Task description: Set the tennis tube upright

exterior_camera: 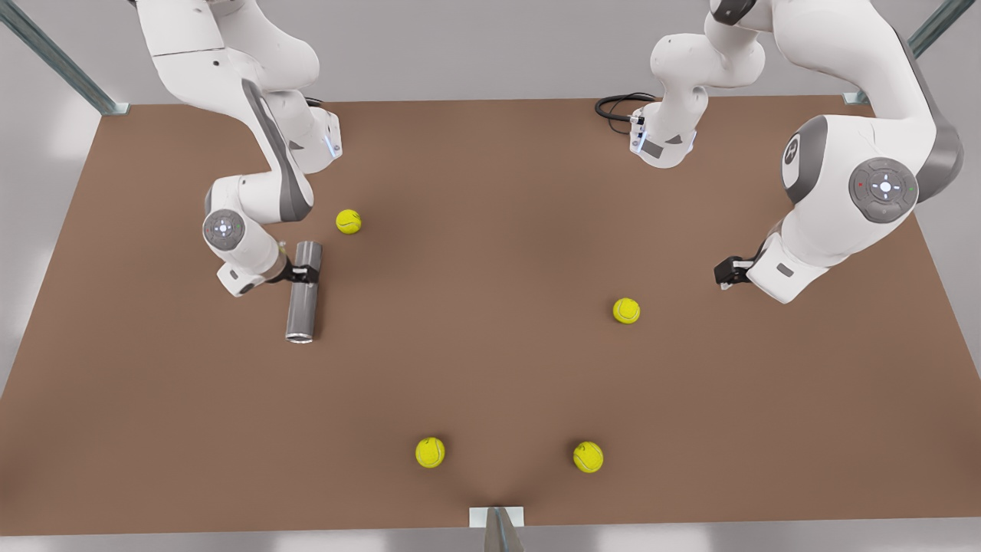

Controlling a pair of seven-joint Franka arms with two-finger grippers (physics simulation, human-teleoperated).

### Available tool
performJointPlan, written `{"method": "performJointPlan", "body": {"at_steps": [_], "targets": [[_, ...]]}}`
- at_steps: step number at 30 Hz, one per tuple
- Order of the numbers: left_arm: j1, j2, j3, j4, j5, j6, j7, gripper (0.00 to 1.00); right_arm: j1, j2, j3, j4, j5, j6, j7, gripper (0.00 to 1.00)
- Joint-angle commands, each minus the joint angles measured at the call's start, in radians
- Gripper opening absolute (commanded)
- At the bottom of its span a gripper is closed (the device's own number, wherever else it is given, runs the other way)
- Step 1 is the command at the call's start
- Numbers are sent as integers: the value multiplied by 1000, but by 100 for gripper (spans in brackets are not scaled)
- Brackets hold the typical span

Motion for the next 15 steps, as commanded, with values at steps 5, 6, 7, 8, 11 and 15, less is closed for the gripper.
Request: {"method": "performJointPlan", "body": {"at_steps": [5, 6, 7, 8, 11, 15], "targets": [[0, 2, 0, 0, 1, -2, 10, 100, 17, 89, 1, -34, 2, 227, 157, 100], [0, 4, 0, 0, 1, -2, 10, 100, 19, 106, 1, -34, 2, 229, 157, 100], [0, 5, 0, 0, 1, -2, 10, 100, 17, 112, 1, -35, 2, 226, 156, 100], [0, 5, 0, 0, 1, -2, 10, 100, 17, 117, 1, -38, 2, 220, 156, 100], [0, 5, 0, -2, 1, -4, 10, 100, 16, 103, 1, -49, 2, 213, 154, 100], [0, 5, 0, -2, 1, -4, 10, 100, 11, 94, 0, -73, 2, 175, 144, 100]]}}
